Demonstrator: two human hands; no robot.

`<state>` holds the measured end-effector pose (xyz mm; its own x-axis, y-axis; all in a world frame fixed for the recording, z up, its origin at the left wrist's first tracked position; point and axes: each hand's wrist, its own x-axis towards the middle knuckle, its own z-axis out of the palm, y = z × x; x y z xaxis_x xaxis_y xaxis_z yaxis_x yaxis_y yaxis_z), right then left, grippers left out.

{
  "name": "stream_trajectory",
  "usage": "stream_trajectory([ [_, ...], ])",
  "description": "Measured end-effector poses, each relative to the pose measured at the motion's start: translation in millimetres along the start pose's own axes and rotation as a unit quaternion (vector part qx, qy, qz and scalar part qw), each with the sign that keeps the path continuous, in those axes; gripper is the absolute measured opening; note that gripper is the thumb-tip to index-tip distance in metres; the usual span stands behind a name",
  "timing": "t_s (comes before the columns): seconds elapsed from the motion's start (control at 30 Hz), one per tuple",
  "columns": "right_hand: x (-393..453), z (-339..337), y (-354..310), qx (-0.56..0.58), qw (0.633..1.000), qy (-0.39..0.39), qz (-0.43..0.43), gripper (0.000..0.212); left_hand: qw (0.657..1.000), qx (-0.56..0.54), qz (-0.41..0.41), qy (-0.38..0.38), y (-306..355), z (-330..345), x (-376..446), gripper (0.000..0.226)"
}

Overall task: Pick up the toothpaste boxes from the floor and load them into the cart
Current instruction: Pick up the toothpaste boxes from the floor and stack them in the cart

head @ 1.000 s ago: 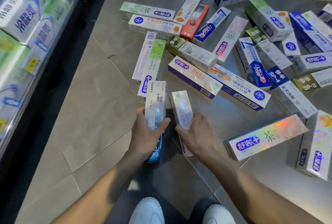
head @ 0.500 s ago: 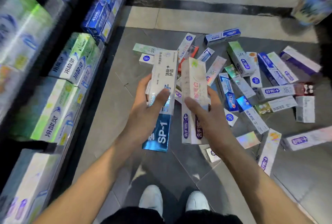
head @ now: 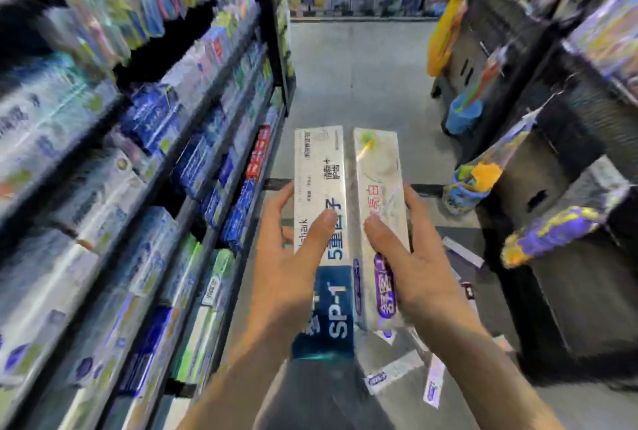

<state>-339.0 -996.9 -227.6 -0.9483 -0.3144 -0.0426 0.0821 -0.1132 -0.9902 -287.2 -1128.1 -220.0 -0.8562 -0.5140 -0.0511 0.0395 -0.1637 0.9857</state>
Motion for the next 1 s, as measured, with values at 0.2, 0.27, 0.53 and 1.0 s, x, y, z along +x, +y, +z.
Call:
stream_trajectory([
  [0.2,-40,9,-106,-0.041,0.997,0.023,-0.065,0.045,0.997,0.026,0.064,-0.027,105,19,-20,0.044],
  [0.27,-54,11,-126,-0.056,0.994,0.043,-0.078,0.048,0.996,0.021,0.062,-0.052,123,21,-29,0.045],
  [0.53,-136,21,-161,-0.087,0.975,0.178,-0.105,0.051,0.977,-0.004,0.022,-0.211,156,24,-71,0.052],
  [1.0,-421,-38,-127,-0.072,0.766,0.633,-0.087,0.053,0.776,0.024,-0.022,-0.630,99,125,-310,0.048],
])
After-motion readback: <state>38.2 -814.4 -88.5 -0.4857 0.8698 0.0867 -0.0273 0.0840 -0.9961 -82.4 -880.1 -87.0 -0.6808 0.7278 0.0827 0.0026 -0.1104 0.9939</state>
